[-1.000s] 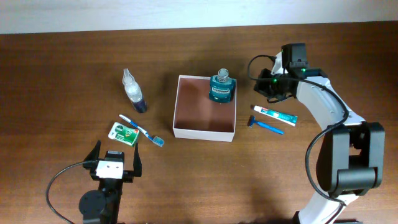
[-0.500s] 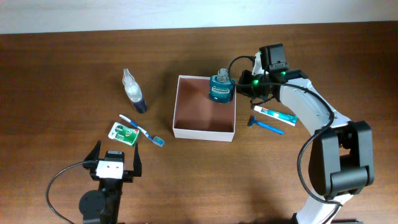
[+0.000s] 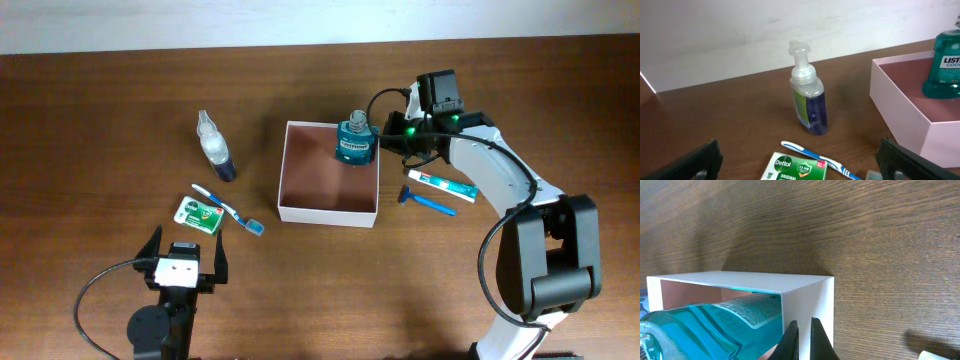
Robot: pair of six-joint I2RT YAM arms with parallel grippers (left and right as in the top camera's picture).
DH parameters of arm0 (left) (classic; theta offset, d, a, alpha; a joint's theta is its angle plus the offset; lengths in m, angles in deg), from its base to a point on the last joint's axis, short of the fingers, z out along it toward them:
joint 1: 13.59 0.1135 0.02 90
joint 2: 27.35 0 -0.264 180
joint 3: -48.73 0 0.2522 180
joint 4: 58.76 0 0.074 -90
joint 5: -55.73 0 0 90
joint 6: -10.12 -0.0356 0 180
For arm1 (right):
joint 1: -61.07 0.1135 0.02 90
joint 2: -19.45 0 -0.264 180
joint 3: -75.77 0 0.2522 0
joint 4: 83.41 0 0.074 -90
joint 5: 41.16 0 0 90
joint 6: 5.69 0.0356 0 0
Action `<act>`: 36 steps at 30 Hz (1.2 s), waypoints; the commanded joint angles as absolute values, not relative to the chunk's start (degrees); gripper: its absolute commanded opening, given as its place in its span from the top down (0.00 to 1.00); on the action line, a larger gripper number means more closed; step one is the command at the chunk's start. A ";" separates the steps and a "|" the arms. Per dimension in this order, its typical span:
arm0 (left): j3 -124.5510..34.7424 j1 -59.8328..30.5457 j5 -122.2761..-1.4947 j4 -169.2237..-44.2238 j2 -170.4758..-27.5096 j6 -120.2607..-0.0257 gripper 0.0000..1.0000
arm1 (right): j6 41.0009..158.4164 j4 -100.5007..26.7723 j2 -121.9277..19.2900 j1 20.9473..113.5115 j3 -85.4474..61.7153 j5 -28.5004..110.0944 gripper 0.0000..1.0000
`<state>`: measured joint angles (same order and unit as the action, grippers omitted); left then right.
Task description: Pack container
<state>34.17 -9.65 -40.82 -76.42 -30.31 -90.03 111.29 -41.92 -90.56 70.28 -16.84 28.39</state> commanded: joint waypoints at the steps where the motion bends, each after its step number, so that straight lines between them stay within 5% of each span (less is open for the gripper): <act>1: 34.48 -9.41 -40.25 -76.59 -30.20 -89.77 0.00 | 108.78 -42.45 -90.91 70.87 -16.62 27.54 0.96; 28: 34.48 -9.41 -40.25 -76.59 -30.20 -89.77 0.01 | 100.30 -43.08 -90.91 69.82 -16.64 24.20 0.94; 36: 34.48 -9.41 -40.25 -76.59 -30.20 -89.77 0.00 | 97.54 -39.74 -90.91 63.17 -16.64 24.17 0.70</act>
<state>34.17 -9.65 -40.79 -76.42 -30.31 -90.03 99.10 -41.36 -90.56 66.87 -16.84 24.68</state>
